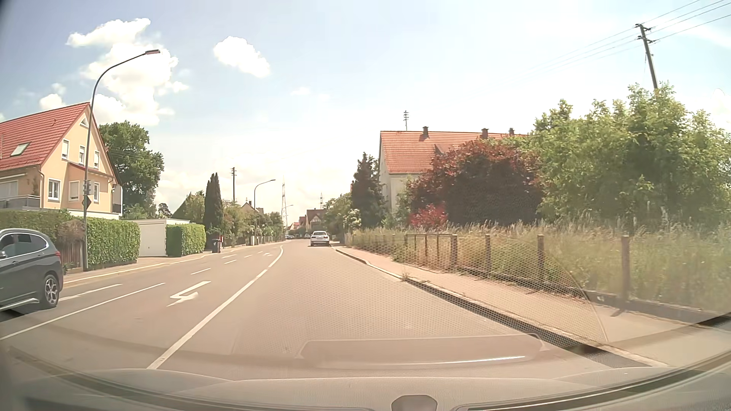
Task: Follow the waypoints while adhering to traffic rules and regulations
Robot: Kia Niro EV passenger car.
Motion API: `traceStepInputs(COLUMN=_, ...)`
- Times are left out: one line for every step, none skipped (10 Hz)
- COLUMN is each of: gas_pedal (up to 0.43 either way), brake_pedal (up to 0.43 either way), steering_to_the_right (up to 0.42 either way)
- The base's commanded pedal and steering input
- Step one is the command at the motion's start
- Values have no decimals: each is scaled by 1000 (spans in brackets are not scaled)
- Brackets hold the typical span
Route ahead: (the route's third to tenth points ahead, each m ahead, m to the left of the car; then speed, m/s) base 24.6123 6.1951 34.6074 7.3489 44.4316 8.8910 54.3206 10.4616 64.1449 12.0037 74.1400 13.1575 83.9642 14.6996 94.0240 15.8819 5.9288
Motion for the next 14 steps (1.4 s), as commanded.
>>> traceStepInputs(gas_pedal=220, brake_pedal=0, steering_to_the_right=-105)
traceStepInputs(gas_pedal=220, brake_pedal=0, steering_to_the_right=-91)
traceStepInputs(gas_pedal=220, brake_pedal=0, steering_to_the_right=-78)
traceStepInputs(gas_pedal=220, brake_pedal=0, steering_to_the_right=-69)
traceStepInputs(gas_pedal=220, brake_pedal=0, steering_to_the_right=-65)
traceStepInputs(gas_pedal=220, brake_pedal=0, steering_to_the_right=-64)
traceStepInputs(gas_pedal=220, brake_pedal=0, steering_to_the_right=-63)
traceStepInputs(gas_pedal=220, brake_pedal=0, steering_to_the_right=-62)
traceStepInputs(gas_pedal=220, brake_pedal=0, steering_to_the_right=-60)
traceStepInputs(gas_pedal=220, brake_pedal=0, steering_to_the_right=-57)
traceStepInputs(gas_pedal=220, brake_pedal=0, steering_to_the_right=-53)
traceStepInputs(gas_pedal=220, brake_pedal=0, steering_to_the_right=-51)
traceStepInputs(gas_pedal=220, brake_pedal=0, steering_to_the_right=-50)
traceStepInputs(gas_pedal=220, brake_pedal=0, steering_to_the_right=-49)
